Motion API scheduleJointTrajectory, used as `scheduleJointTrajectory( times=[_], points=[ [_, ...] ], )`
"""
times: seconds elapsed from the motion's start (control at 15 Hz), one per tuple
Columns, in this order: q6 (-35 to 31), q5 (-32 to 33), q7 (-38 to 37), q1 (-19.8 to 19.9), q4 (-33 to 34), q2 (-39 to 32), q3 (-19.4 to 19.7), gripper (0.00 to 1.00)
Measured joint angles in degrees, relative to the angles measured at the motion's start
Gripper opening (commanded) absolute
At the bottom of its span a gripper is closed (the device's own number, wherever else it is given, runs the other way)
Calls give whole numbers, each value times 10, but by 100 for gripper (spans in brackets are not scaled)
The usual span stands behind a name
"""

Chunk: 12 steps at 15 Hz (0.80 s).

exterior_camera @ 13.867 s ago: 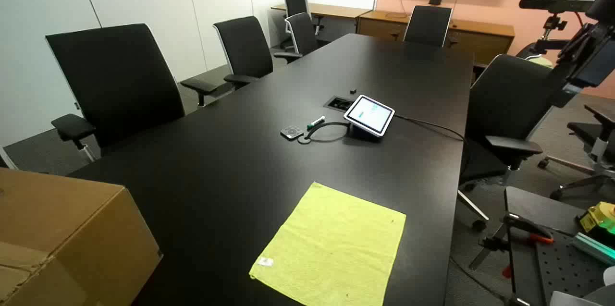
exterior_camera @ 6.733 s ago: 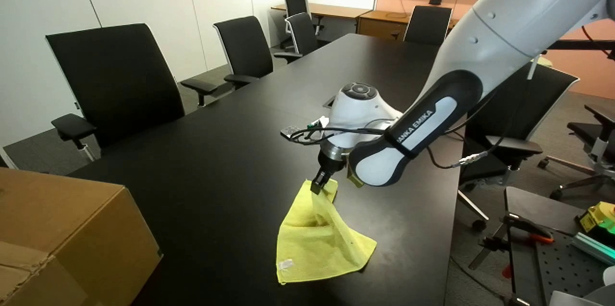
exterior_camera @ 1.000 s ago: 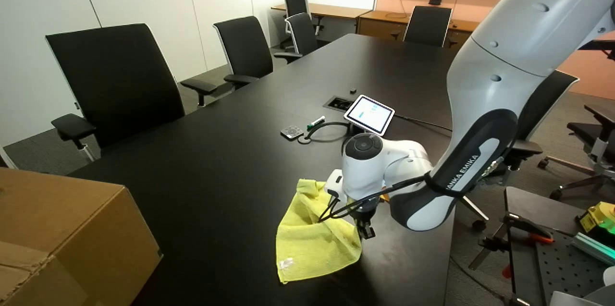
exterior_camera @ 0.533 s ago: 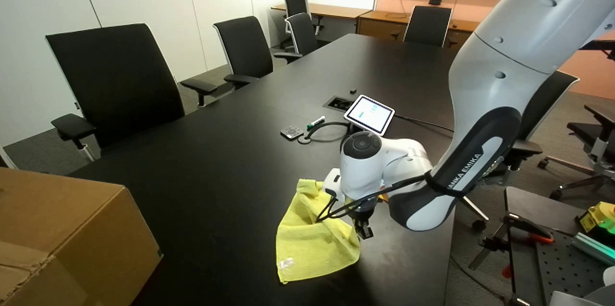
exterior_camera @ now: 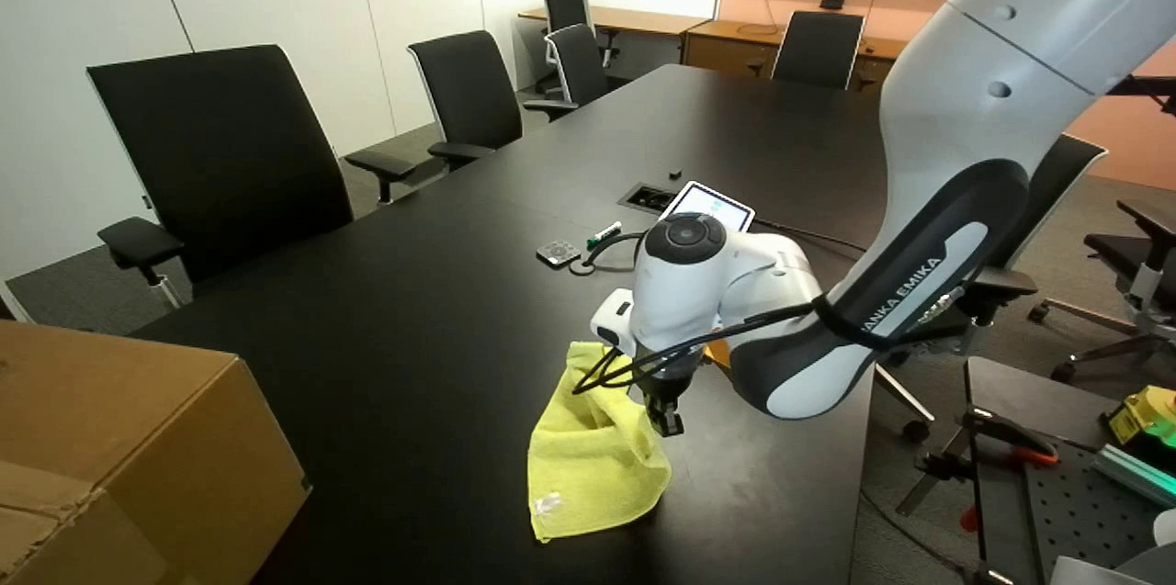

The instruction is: Fold the cloth

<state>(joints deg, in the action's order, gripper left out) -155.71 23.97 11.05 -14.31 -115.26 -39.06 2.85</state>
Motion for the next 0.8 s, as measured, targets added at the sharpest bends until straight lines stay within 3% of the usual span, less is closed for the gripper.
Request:
scheduleJointTrajectory(
  times=[0.4,0.8],
  points=[
    [0,-9,-38,-8,32,16,-35,1],
    [0,-32,-129,-52,100,-16,-42,1]
  ],
)
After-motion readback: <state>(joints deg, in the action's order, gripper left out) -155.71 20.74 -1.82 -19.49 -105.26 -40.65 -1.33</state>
